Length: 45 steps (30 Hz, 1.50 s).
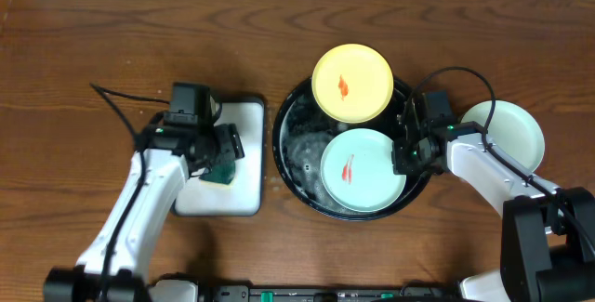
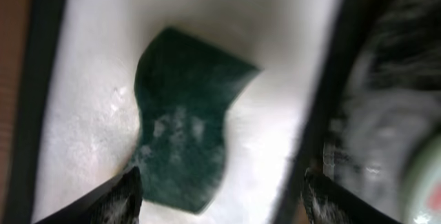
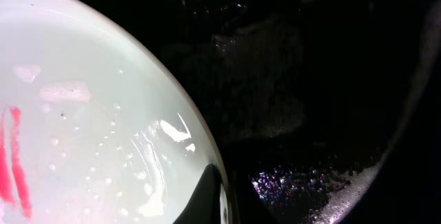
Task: Clean dirty plates on tray and stack at the side
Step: 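Pick up the green sponge from the foam tray with the left gripper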
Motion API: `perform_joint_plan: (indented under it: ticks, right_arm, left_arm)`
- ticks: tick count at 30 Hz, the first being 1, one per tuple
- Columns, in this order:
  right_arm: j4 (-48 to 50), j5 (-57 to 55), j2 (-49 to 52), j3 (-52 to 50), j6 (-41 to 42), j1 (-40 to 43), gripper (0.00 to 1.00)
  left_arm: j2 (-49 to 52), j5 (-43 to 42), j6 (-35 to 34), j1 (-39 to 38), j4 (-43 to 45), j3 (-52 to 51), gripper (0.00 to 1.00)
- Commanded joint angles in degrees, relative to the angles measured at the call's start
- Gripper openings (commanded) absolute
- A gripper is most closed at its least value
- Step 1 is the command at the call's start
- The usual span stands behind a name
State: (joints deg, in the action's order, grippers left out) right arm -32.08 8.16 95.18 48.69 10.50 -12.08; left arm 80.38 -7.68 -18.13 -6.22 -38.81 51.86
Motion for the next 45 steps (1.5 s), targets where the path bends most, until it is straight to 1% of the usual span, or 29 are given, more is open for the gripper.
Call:
perform_joint_plan:
  ticks: [1,4,5,6,7,8,9,11,12,14,15,20,23,24,25,26,29,30,33,37,38,42,45]
  right_arm:
    - [0.6,-2.1,2.1,-0.7,1.5,-0.3,0.01]
    - [0.6,-2.1,2.1,-0.7,1.7,-0.3,0.01]
    - [0.6,-2.1,2.1,-0.7,1.9,-0.3,0.01]
    - [0.6,-2.1,2.1,-0.7,1.9,-0.3,0.01]
    - [0.5,-2.1,2.1,-0.7,1.9,-0.3,0.01]
    - [0.5,-2.1,2.1,-0.7,1.9,-0.3,0.01]
    - [0.5,-2.1,2.1,-0.7,1.9,-0.3,0.01]
    - [0.4,-2.1,2.1,-0.7,1.9,-0.3,0.01]
    - [0.4,-2.1,2.1,-0.7,1.9,-0.3,0.01]
    - [0.4,-2.1,2.1,-0.7,1.9,-0.3,0.01]
    - [0.4,-2.1,2.1,-0.7,1.9,-0.3,0.01]
    - [0.2,-1.9,2.1,-0.7,2.1,-0.3,0.01]
    - [0.0,-1.9,2.1,-0.7,2.1,-0.3,0.01]
    - [-0.1,-1.9,2.1,-0.7,2.1,-0.3,0.01]
    - [-0.1,-1.9,2.1,-0.7,2.1,-0.3,0.01]
    - [-0.1,-1.9,2.1,-0.7,2.1,-0.3,0.01]
    - [-0.1,-1.9,2.1,-0.7,2.1,-0.3,0.01]
    - [-0.1,-1.9,2.1,-0.7,2.1,-0.3,0.01]
    - [-0.1,-1.9,2.1,-0.7,2.1,-0.3,0.01]
    - [-0.1,-1.9,2.1,-0.7,2.1,-0.3,0.01]
    - [-0.1,-1.9,2.1,-0.7,2.1,-0.3,0.01]
    - [-0.1,-1.9,2.1,-0.7,2.1,-0.3,0.01]
    - [-0.1,-1.9,2.1,-0.7,2.1,-0.3,0.01]
  left_arm:
    - [4.7,3.4,0.1,-0.1,2.0,-2.2,0.74]
    - [9.5,7.9,0.2,-0.1,5.5,-2.2,0.74]
    - [11.2,8.2,0.8,-0.1,7.3,-2.2,0.74]
    - [12.0,8.2,1.2,-0.1,8.4,-2.2,0.72]
    - [13.0,8.1,1.7,-0.1,9.3,-2.2,0.68]
    - [13.9,7.9,2.1,-0.1,9.8,-2.2,0.62]
    - [15.0,7.5,2.9,-0.1,10.3,-2.2,0.50]
    - [16.4,6.8,3.3,-0.1,10.5,-2.2,0.36]
    - [17.1,6.8,3.3,-0.1,10.5,-2.2,0.25]
    - [18.5,6.8,3.3,-0.1,10.5,-2.2,0.12]
    - [19.1,6.8,3.3,-0.1,10.5,-2.2,0.08]
    - [18.9,6.9,3.3,-0.1,10.2,-1.9,0.08]
    - [16.9,6.9,3.3,-0.1,7.3,0.0,0.08]
    - [16.1,6.9,3.3,-0.1,6.4,0.7,0.13]
    - [15.1,6.8,3.3,-0.1,5.6,1.3,0.36]
    - [14.3,6.8,3.3,-0.1,5.2,1.5,0.45]
    - [11.8,6.8,3.3,-0.1,4.1,1.6,0.57]
    - [11.2,6.8,3.3,-0.1,3.5,1.6,0.58]
    - [11.0,6.8,3.3,-0.1,2.0,1.6,0.57]
    - [11.1,6.8,3.3,-0.1,1.7,0.9,0.37]
    - [11.1,6.8,3.3,-0.1,2.0,0.6,0.36]
    - [11.4,6.9,3.3,-0.1,4.9,-2.2,0.36]
    - [12.4,6.9,3.3,-0.1,9.4,-5.5,0.43]
